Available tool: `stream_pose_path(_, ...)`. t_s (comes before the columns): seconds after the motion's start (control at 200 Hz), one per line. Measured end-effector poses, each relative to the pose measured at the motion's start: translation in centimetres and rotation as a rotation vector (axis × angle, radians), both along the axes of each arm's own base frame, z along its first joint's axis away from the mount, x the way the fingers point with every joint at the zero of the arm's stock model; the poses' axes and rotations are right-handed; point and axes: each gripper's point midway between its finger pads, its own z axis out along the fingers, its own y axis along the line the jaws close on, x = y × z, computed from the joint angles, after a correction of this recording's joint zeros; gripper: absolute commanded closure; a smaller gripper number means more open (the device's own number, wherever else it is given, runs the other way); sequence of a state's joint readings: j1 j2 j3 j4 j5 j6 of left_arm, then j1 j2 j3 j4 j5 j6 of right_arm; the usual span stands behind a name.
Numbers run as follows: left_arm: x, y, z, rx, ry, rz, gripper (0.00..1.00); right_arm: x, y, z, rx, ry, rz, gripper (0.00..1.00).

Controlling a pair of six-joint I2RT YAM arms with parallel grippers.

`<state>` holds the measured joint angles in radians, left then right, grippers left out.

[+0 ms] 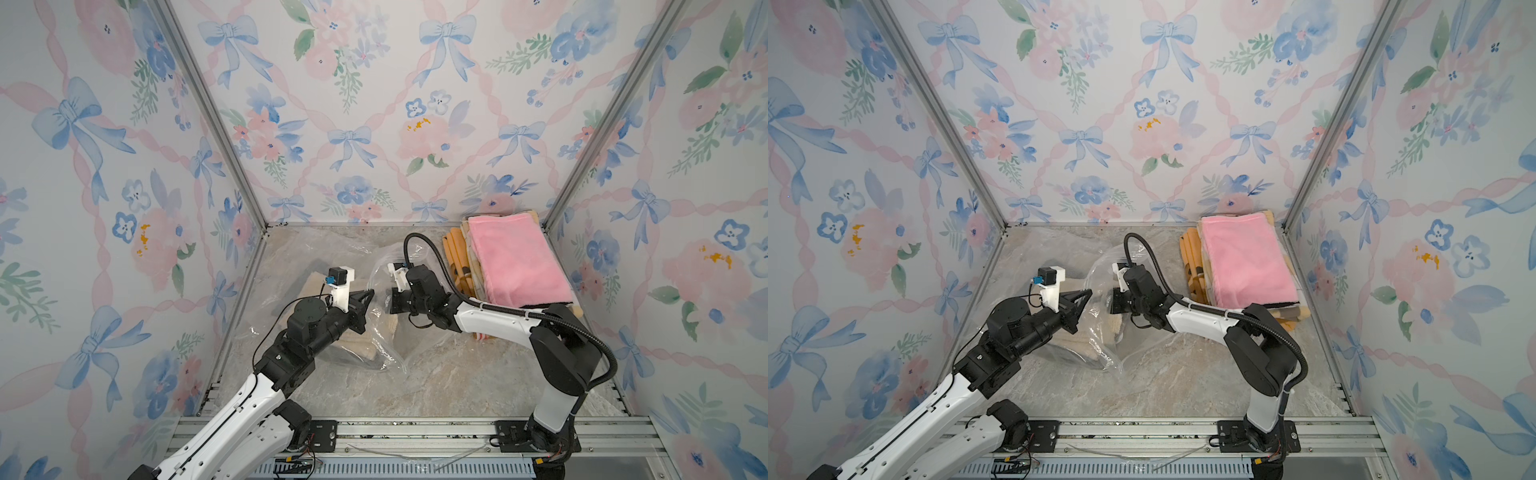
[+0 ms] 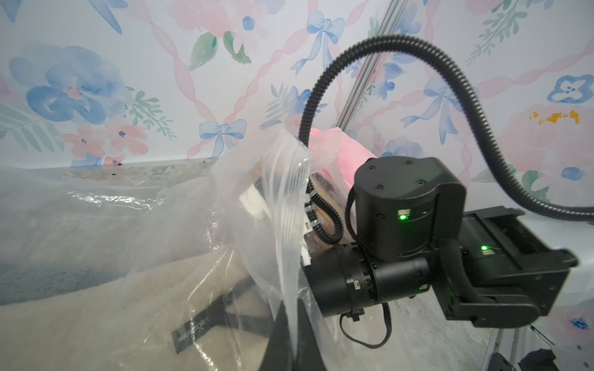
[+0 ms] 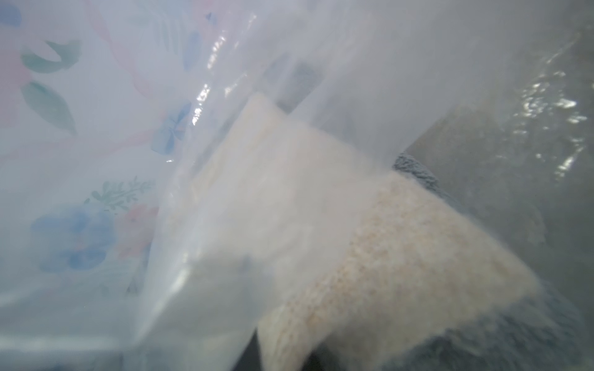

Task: Take the blanket out of the vacuum bag
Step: Take out the blanket from the vacuum bag.

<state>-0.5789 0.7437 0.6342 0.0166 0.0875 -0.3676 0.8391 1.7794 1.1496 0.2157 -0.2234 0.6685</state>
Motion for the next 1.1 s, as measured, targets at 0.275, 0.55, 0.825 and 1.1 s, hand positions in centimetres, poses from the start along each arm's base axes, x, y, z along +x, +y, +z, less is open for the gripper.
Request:
stream_pose_path(0.275,1.2,0.2,-1.4,0.035,0.042,0.043,1.00,-0.4,-0.6,0.2,-0.015,0.015,-0.003,1.00)
stream_pose_path(0.55,2.1,1.5,-1.4,0.044,0.042,0.135,1.00,-1.4,-0.7,3.4,0.039,-0.002,-0.003,1.00)
stream_pose_path(0.825,2.7,2.2,-1.4,0.039,0.042,0.194,1.00,-2.7,-4.2,9.5,0.120,-0.081,-0.058,1.00)
stream_pose_path(1.1,2.8,1.9,-1.9,0.052,0.061,0.178,1.00,-1.8,-8.4,3.9,0.013,-0.002,-0.157,1.00)
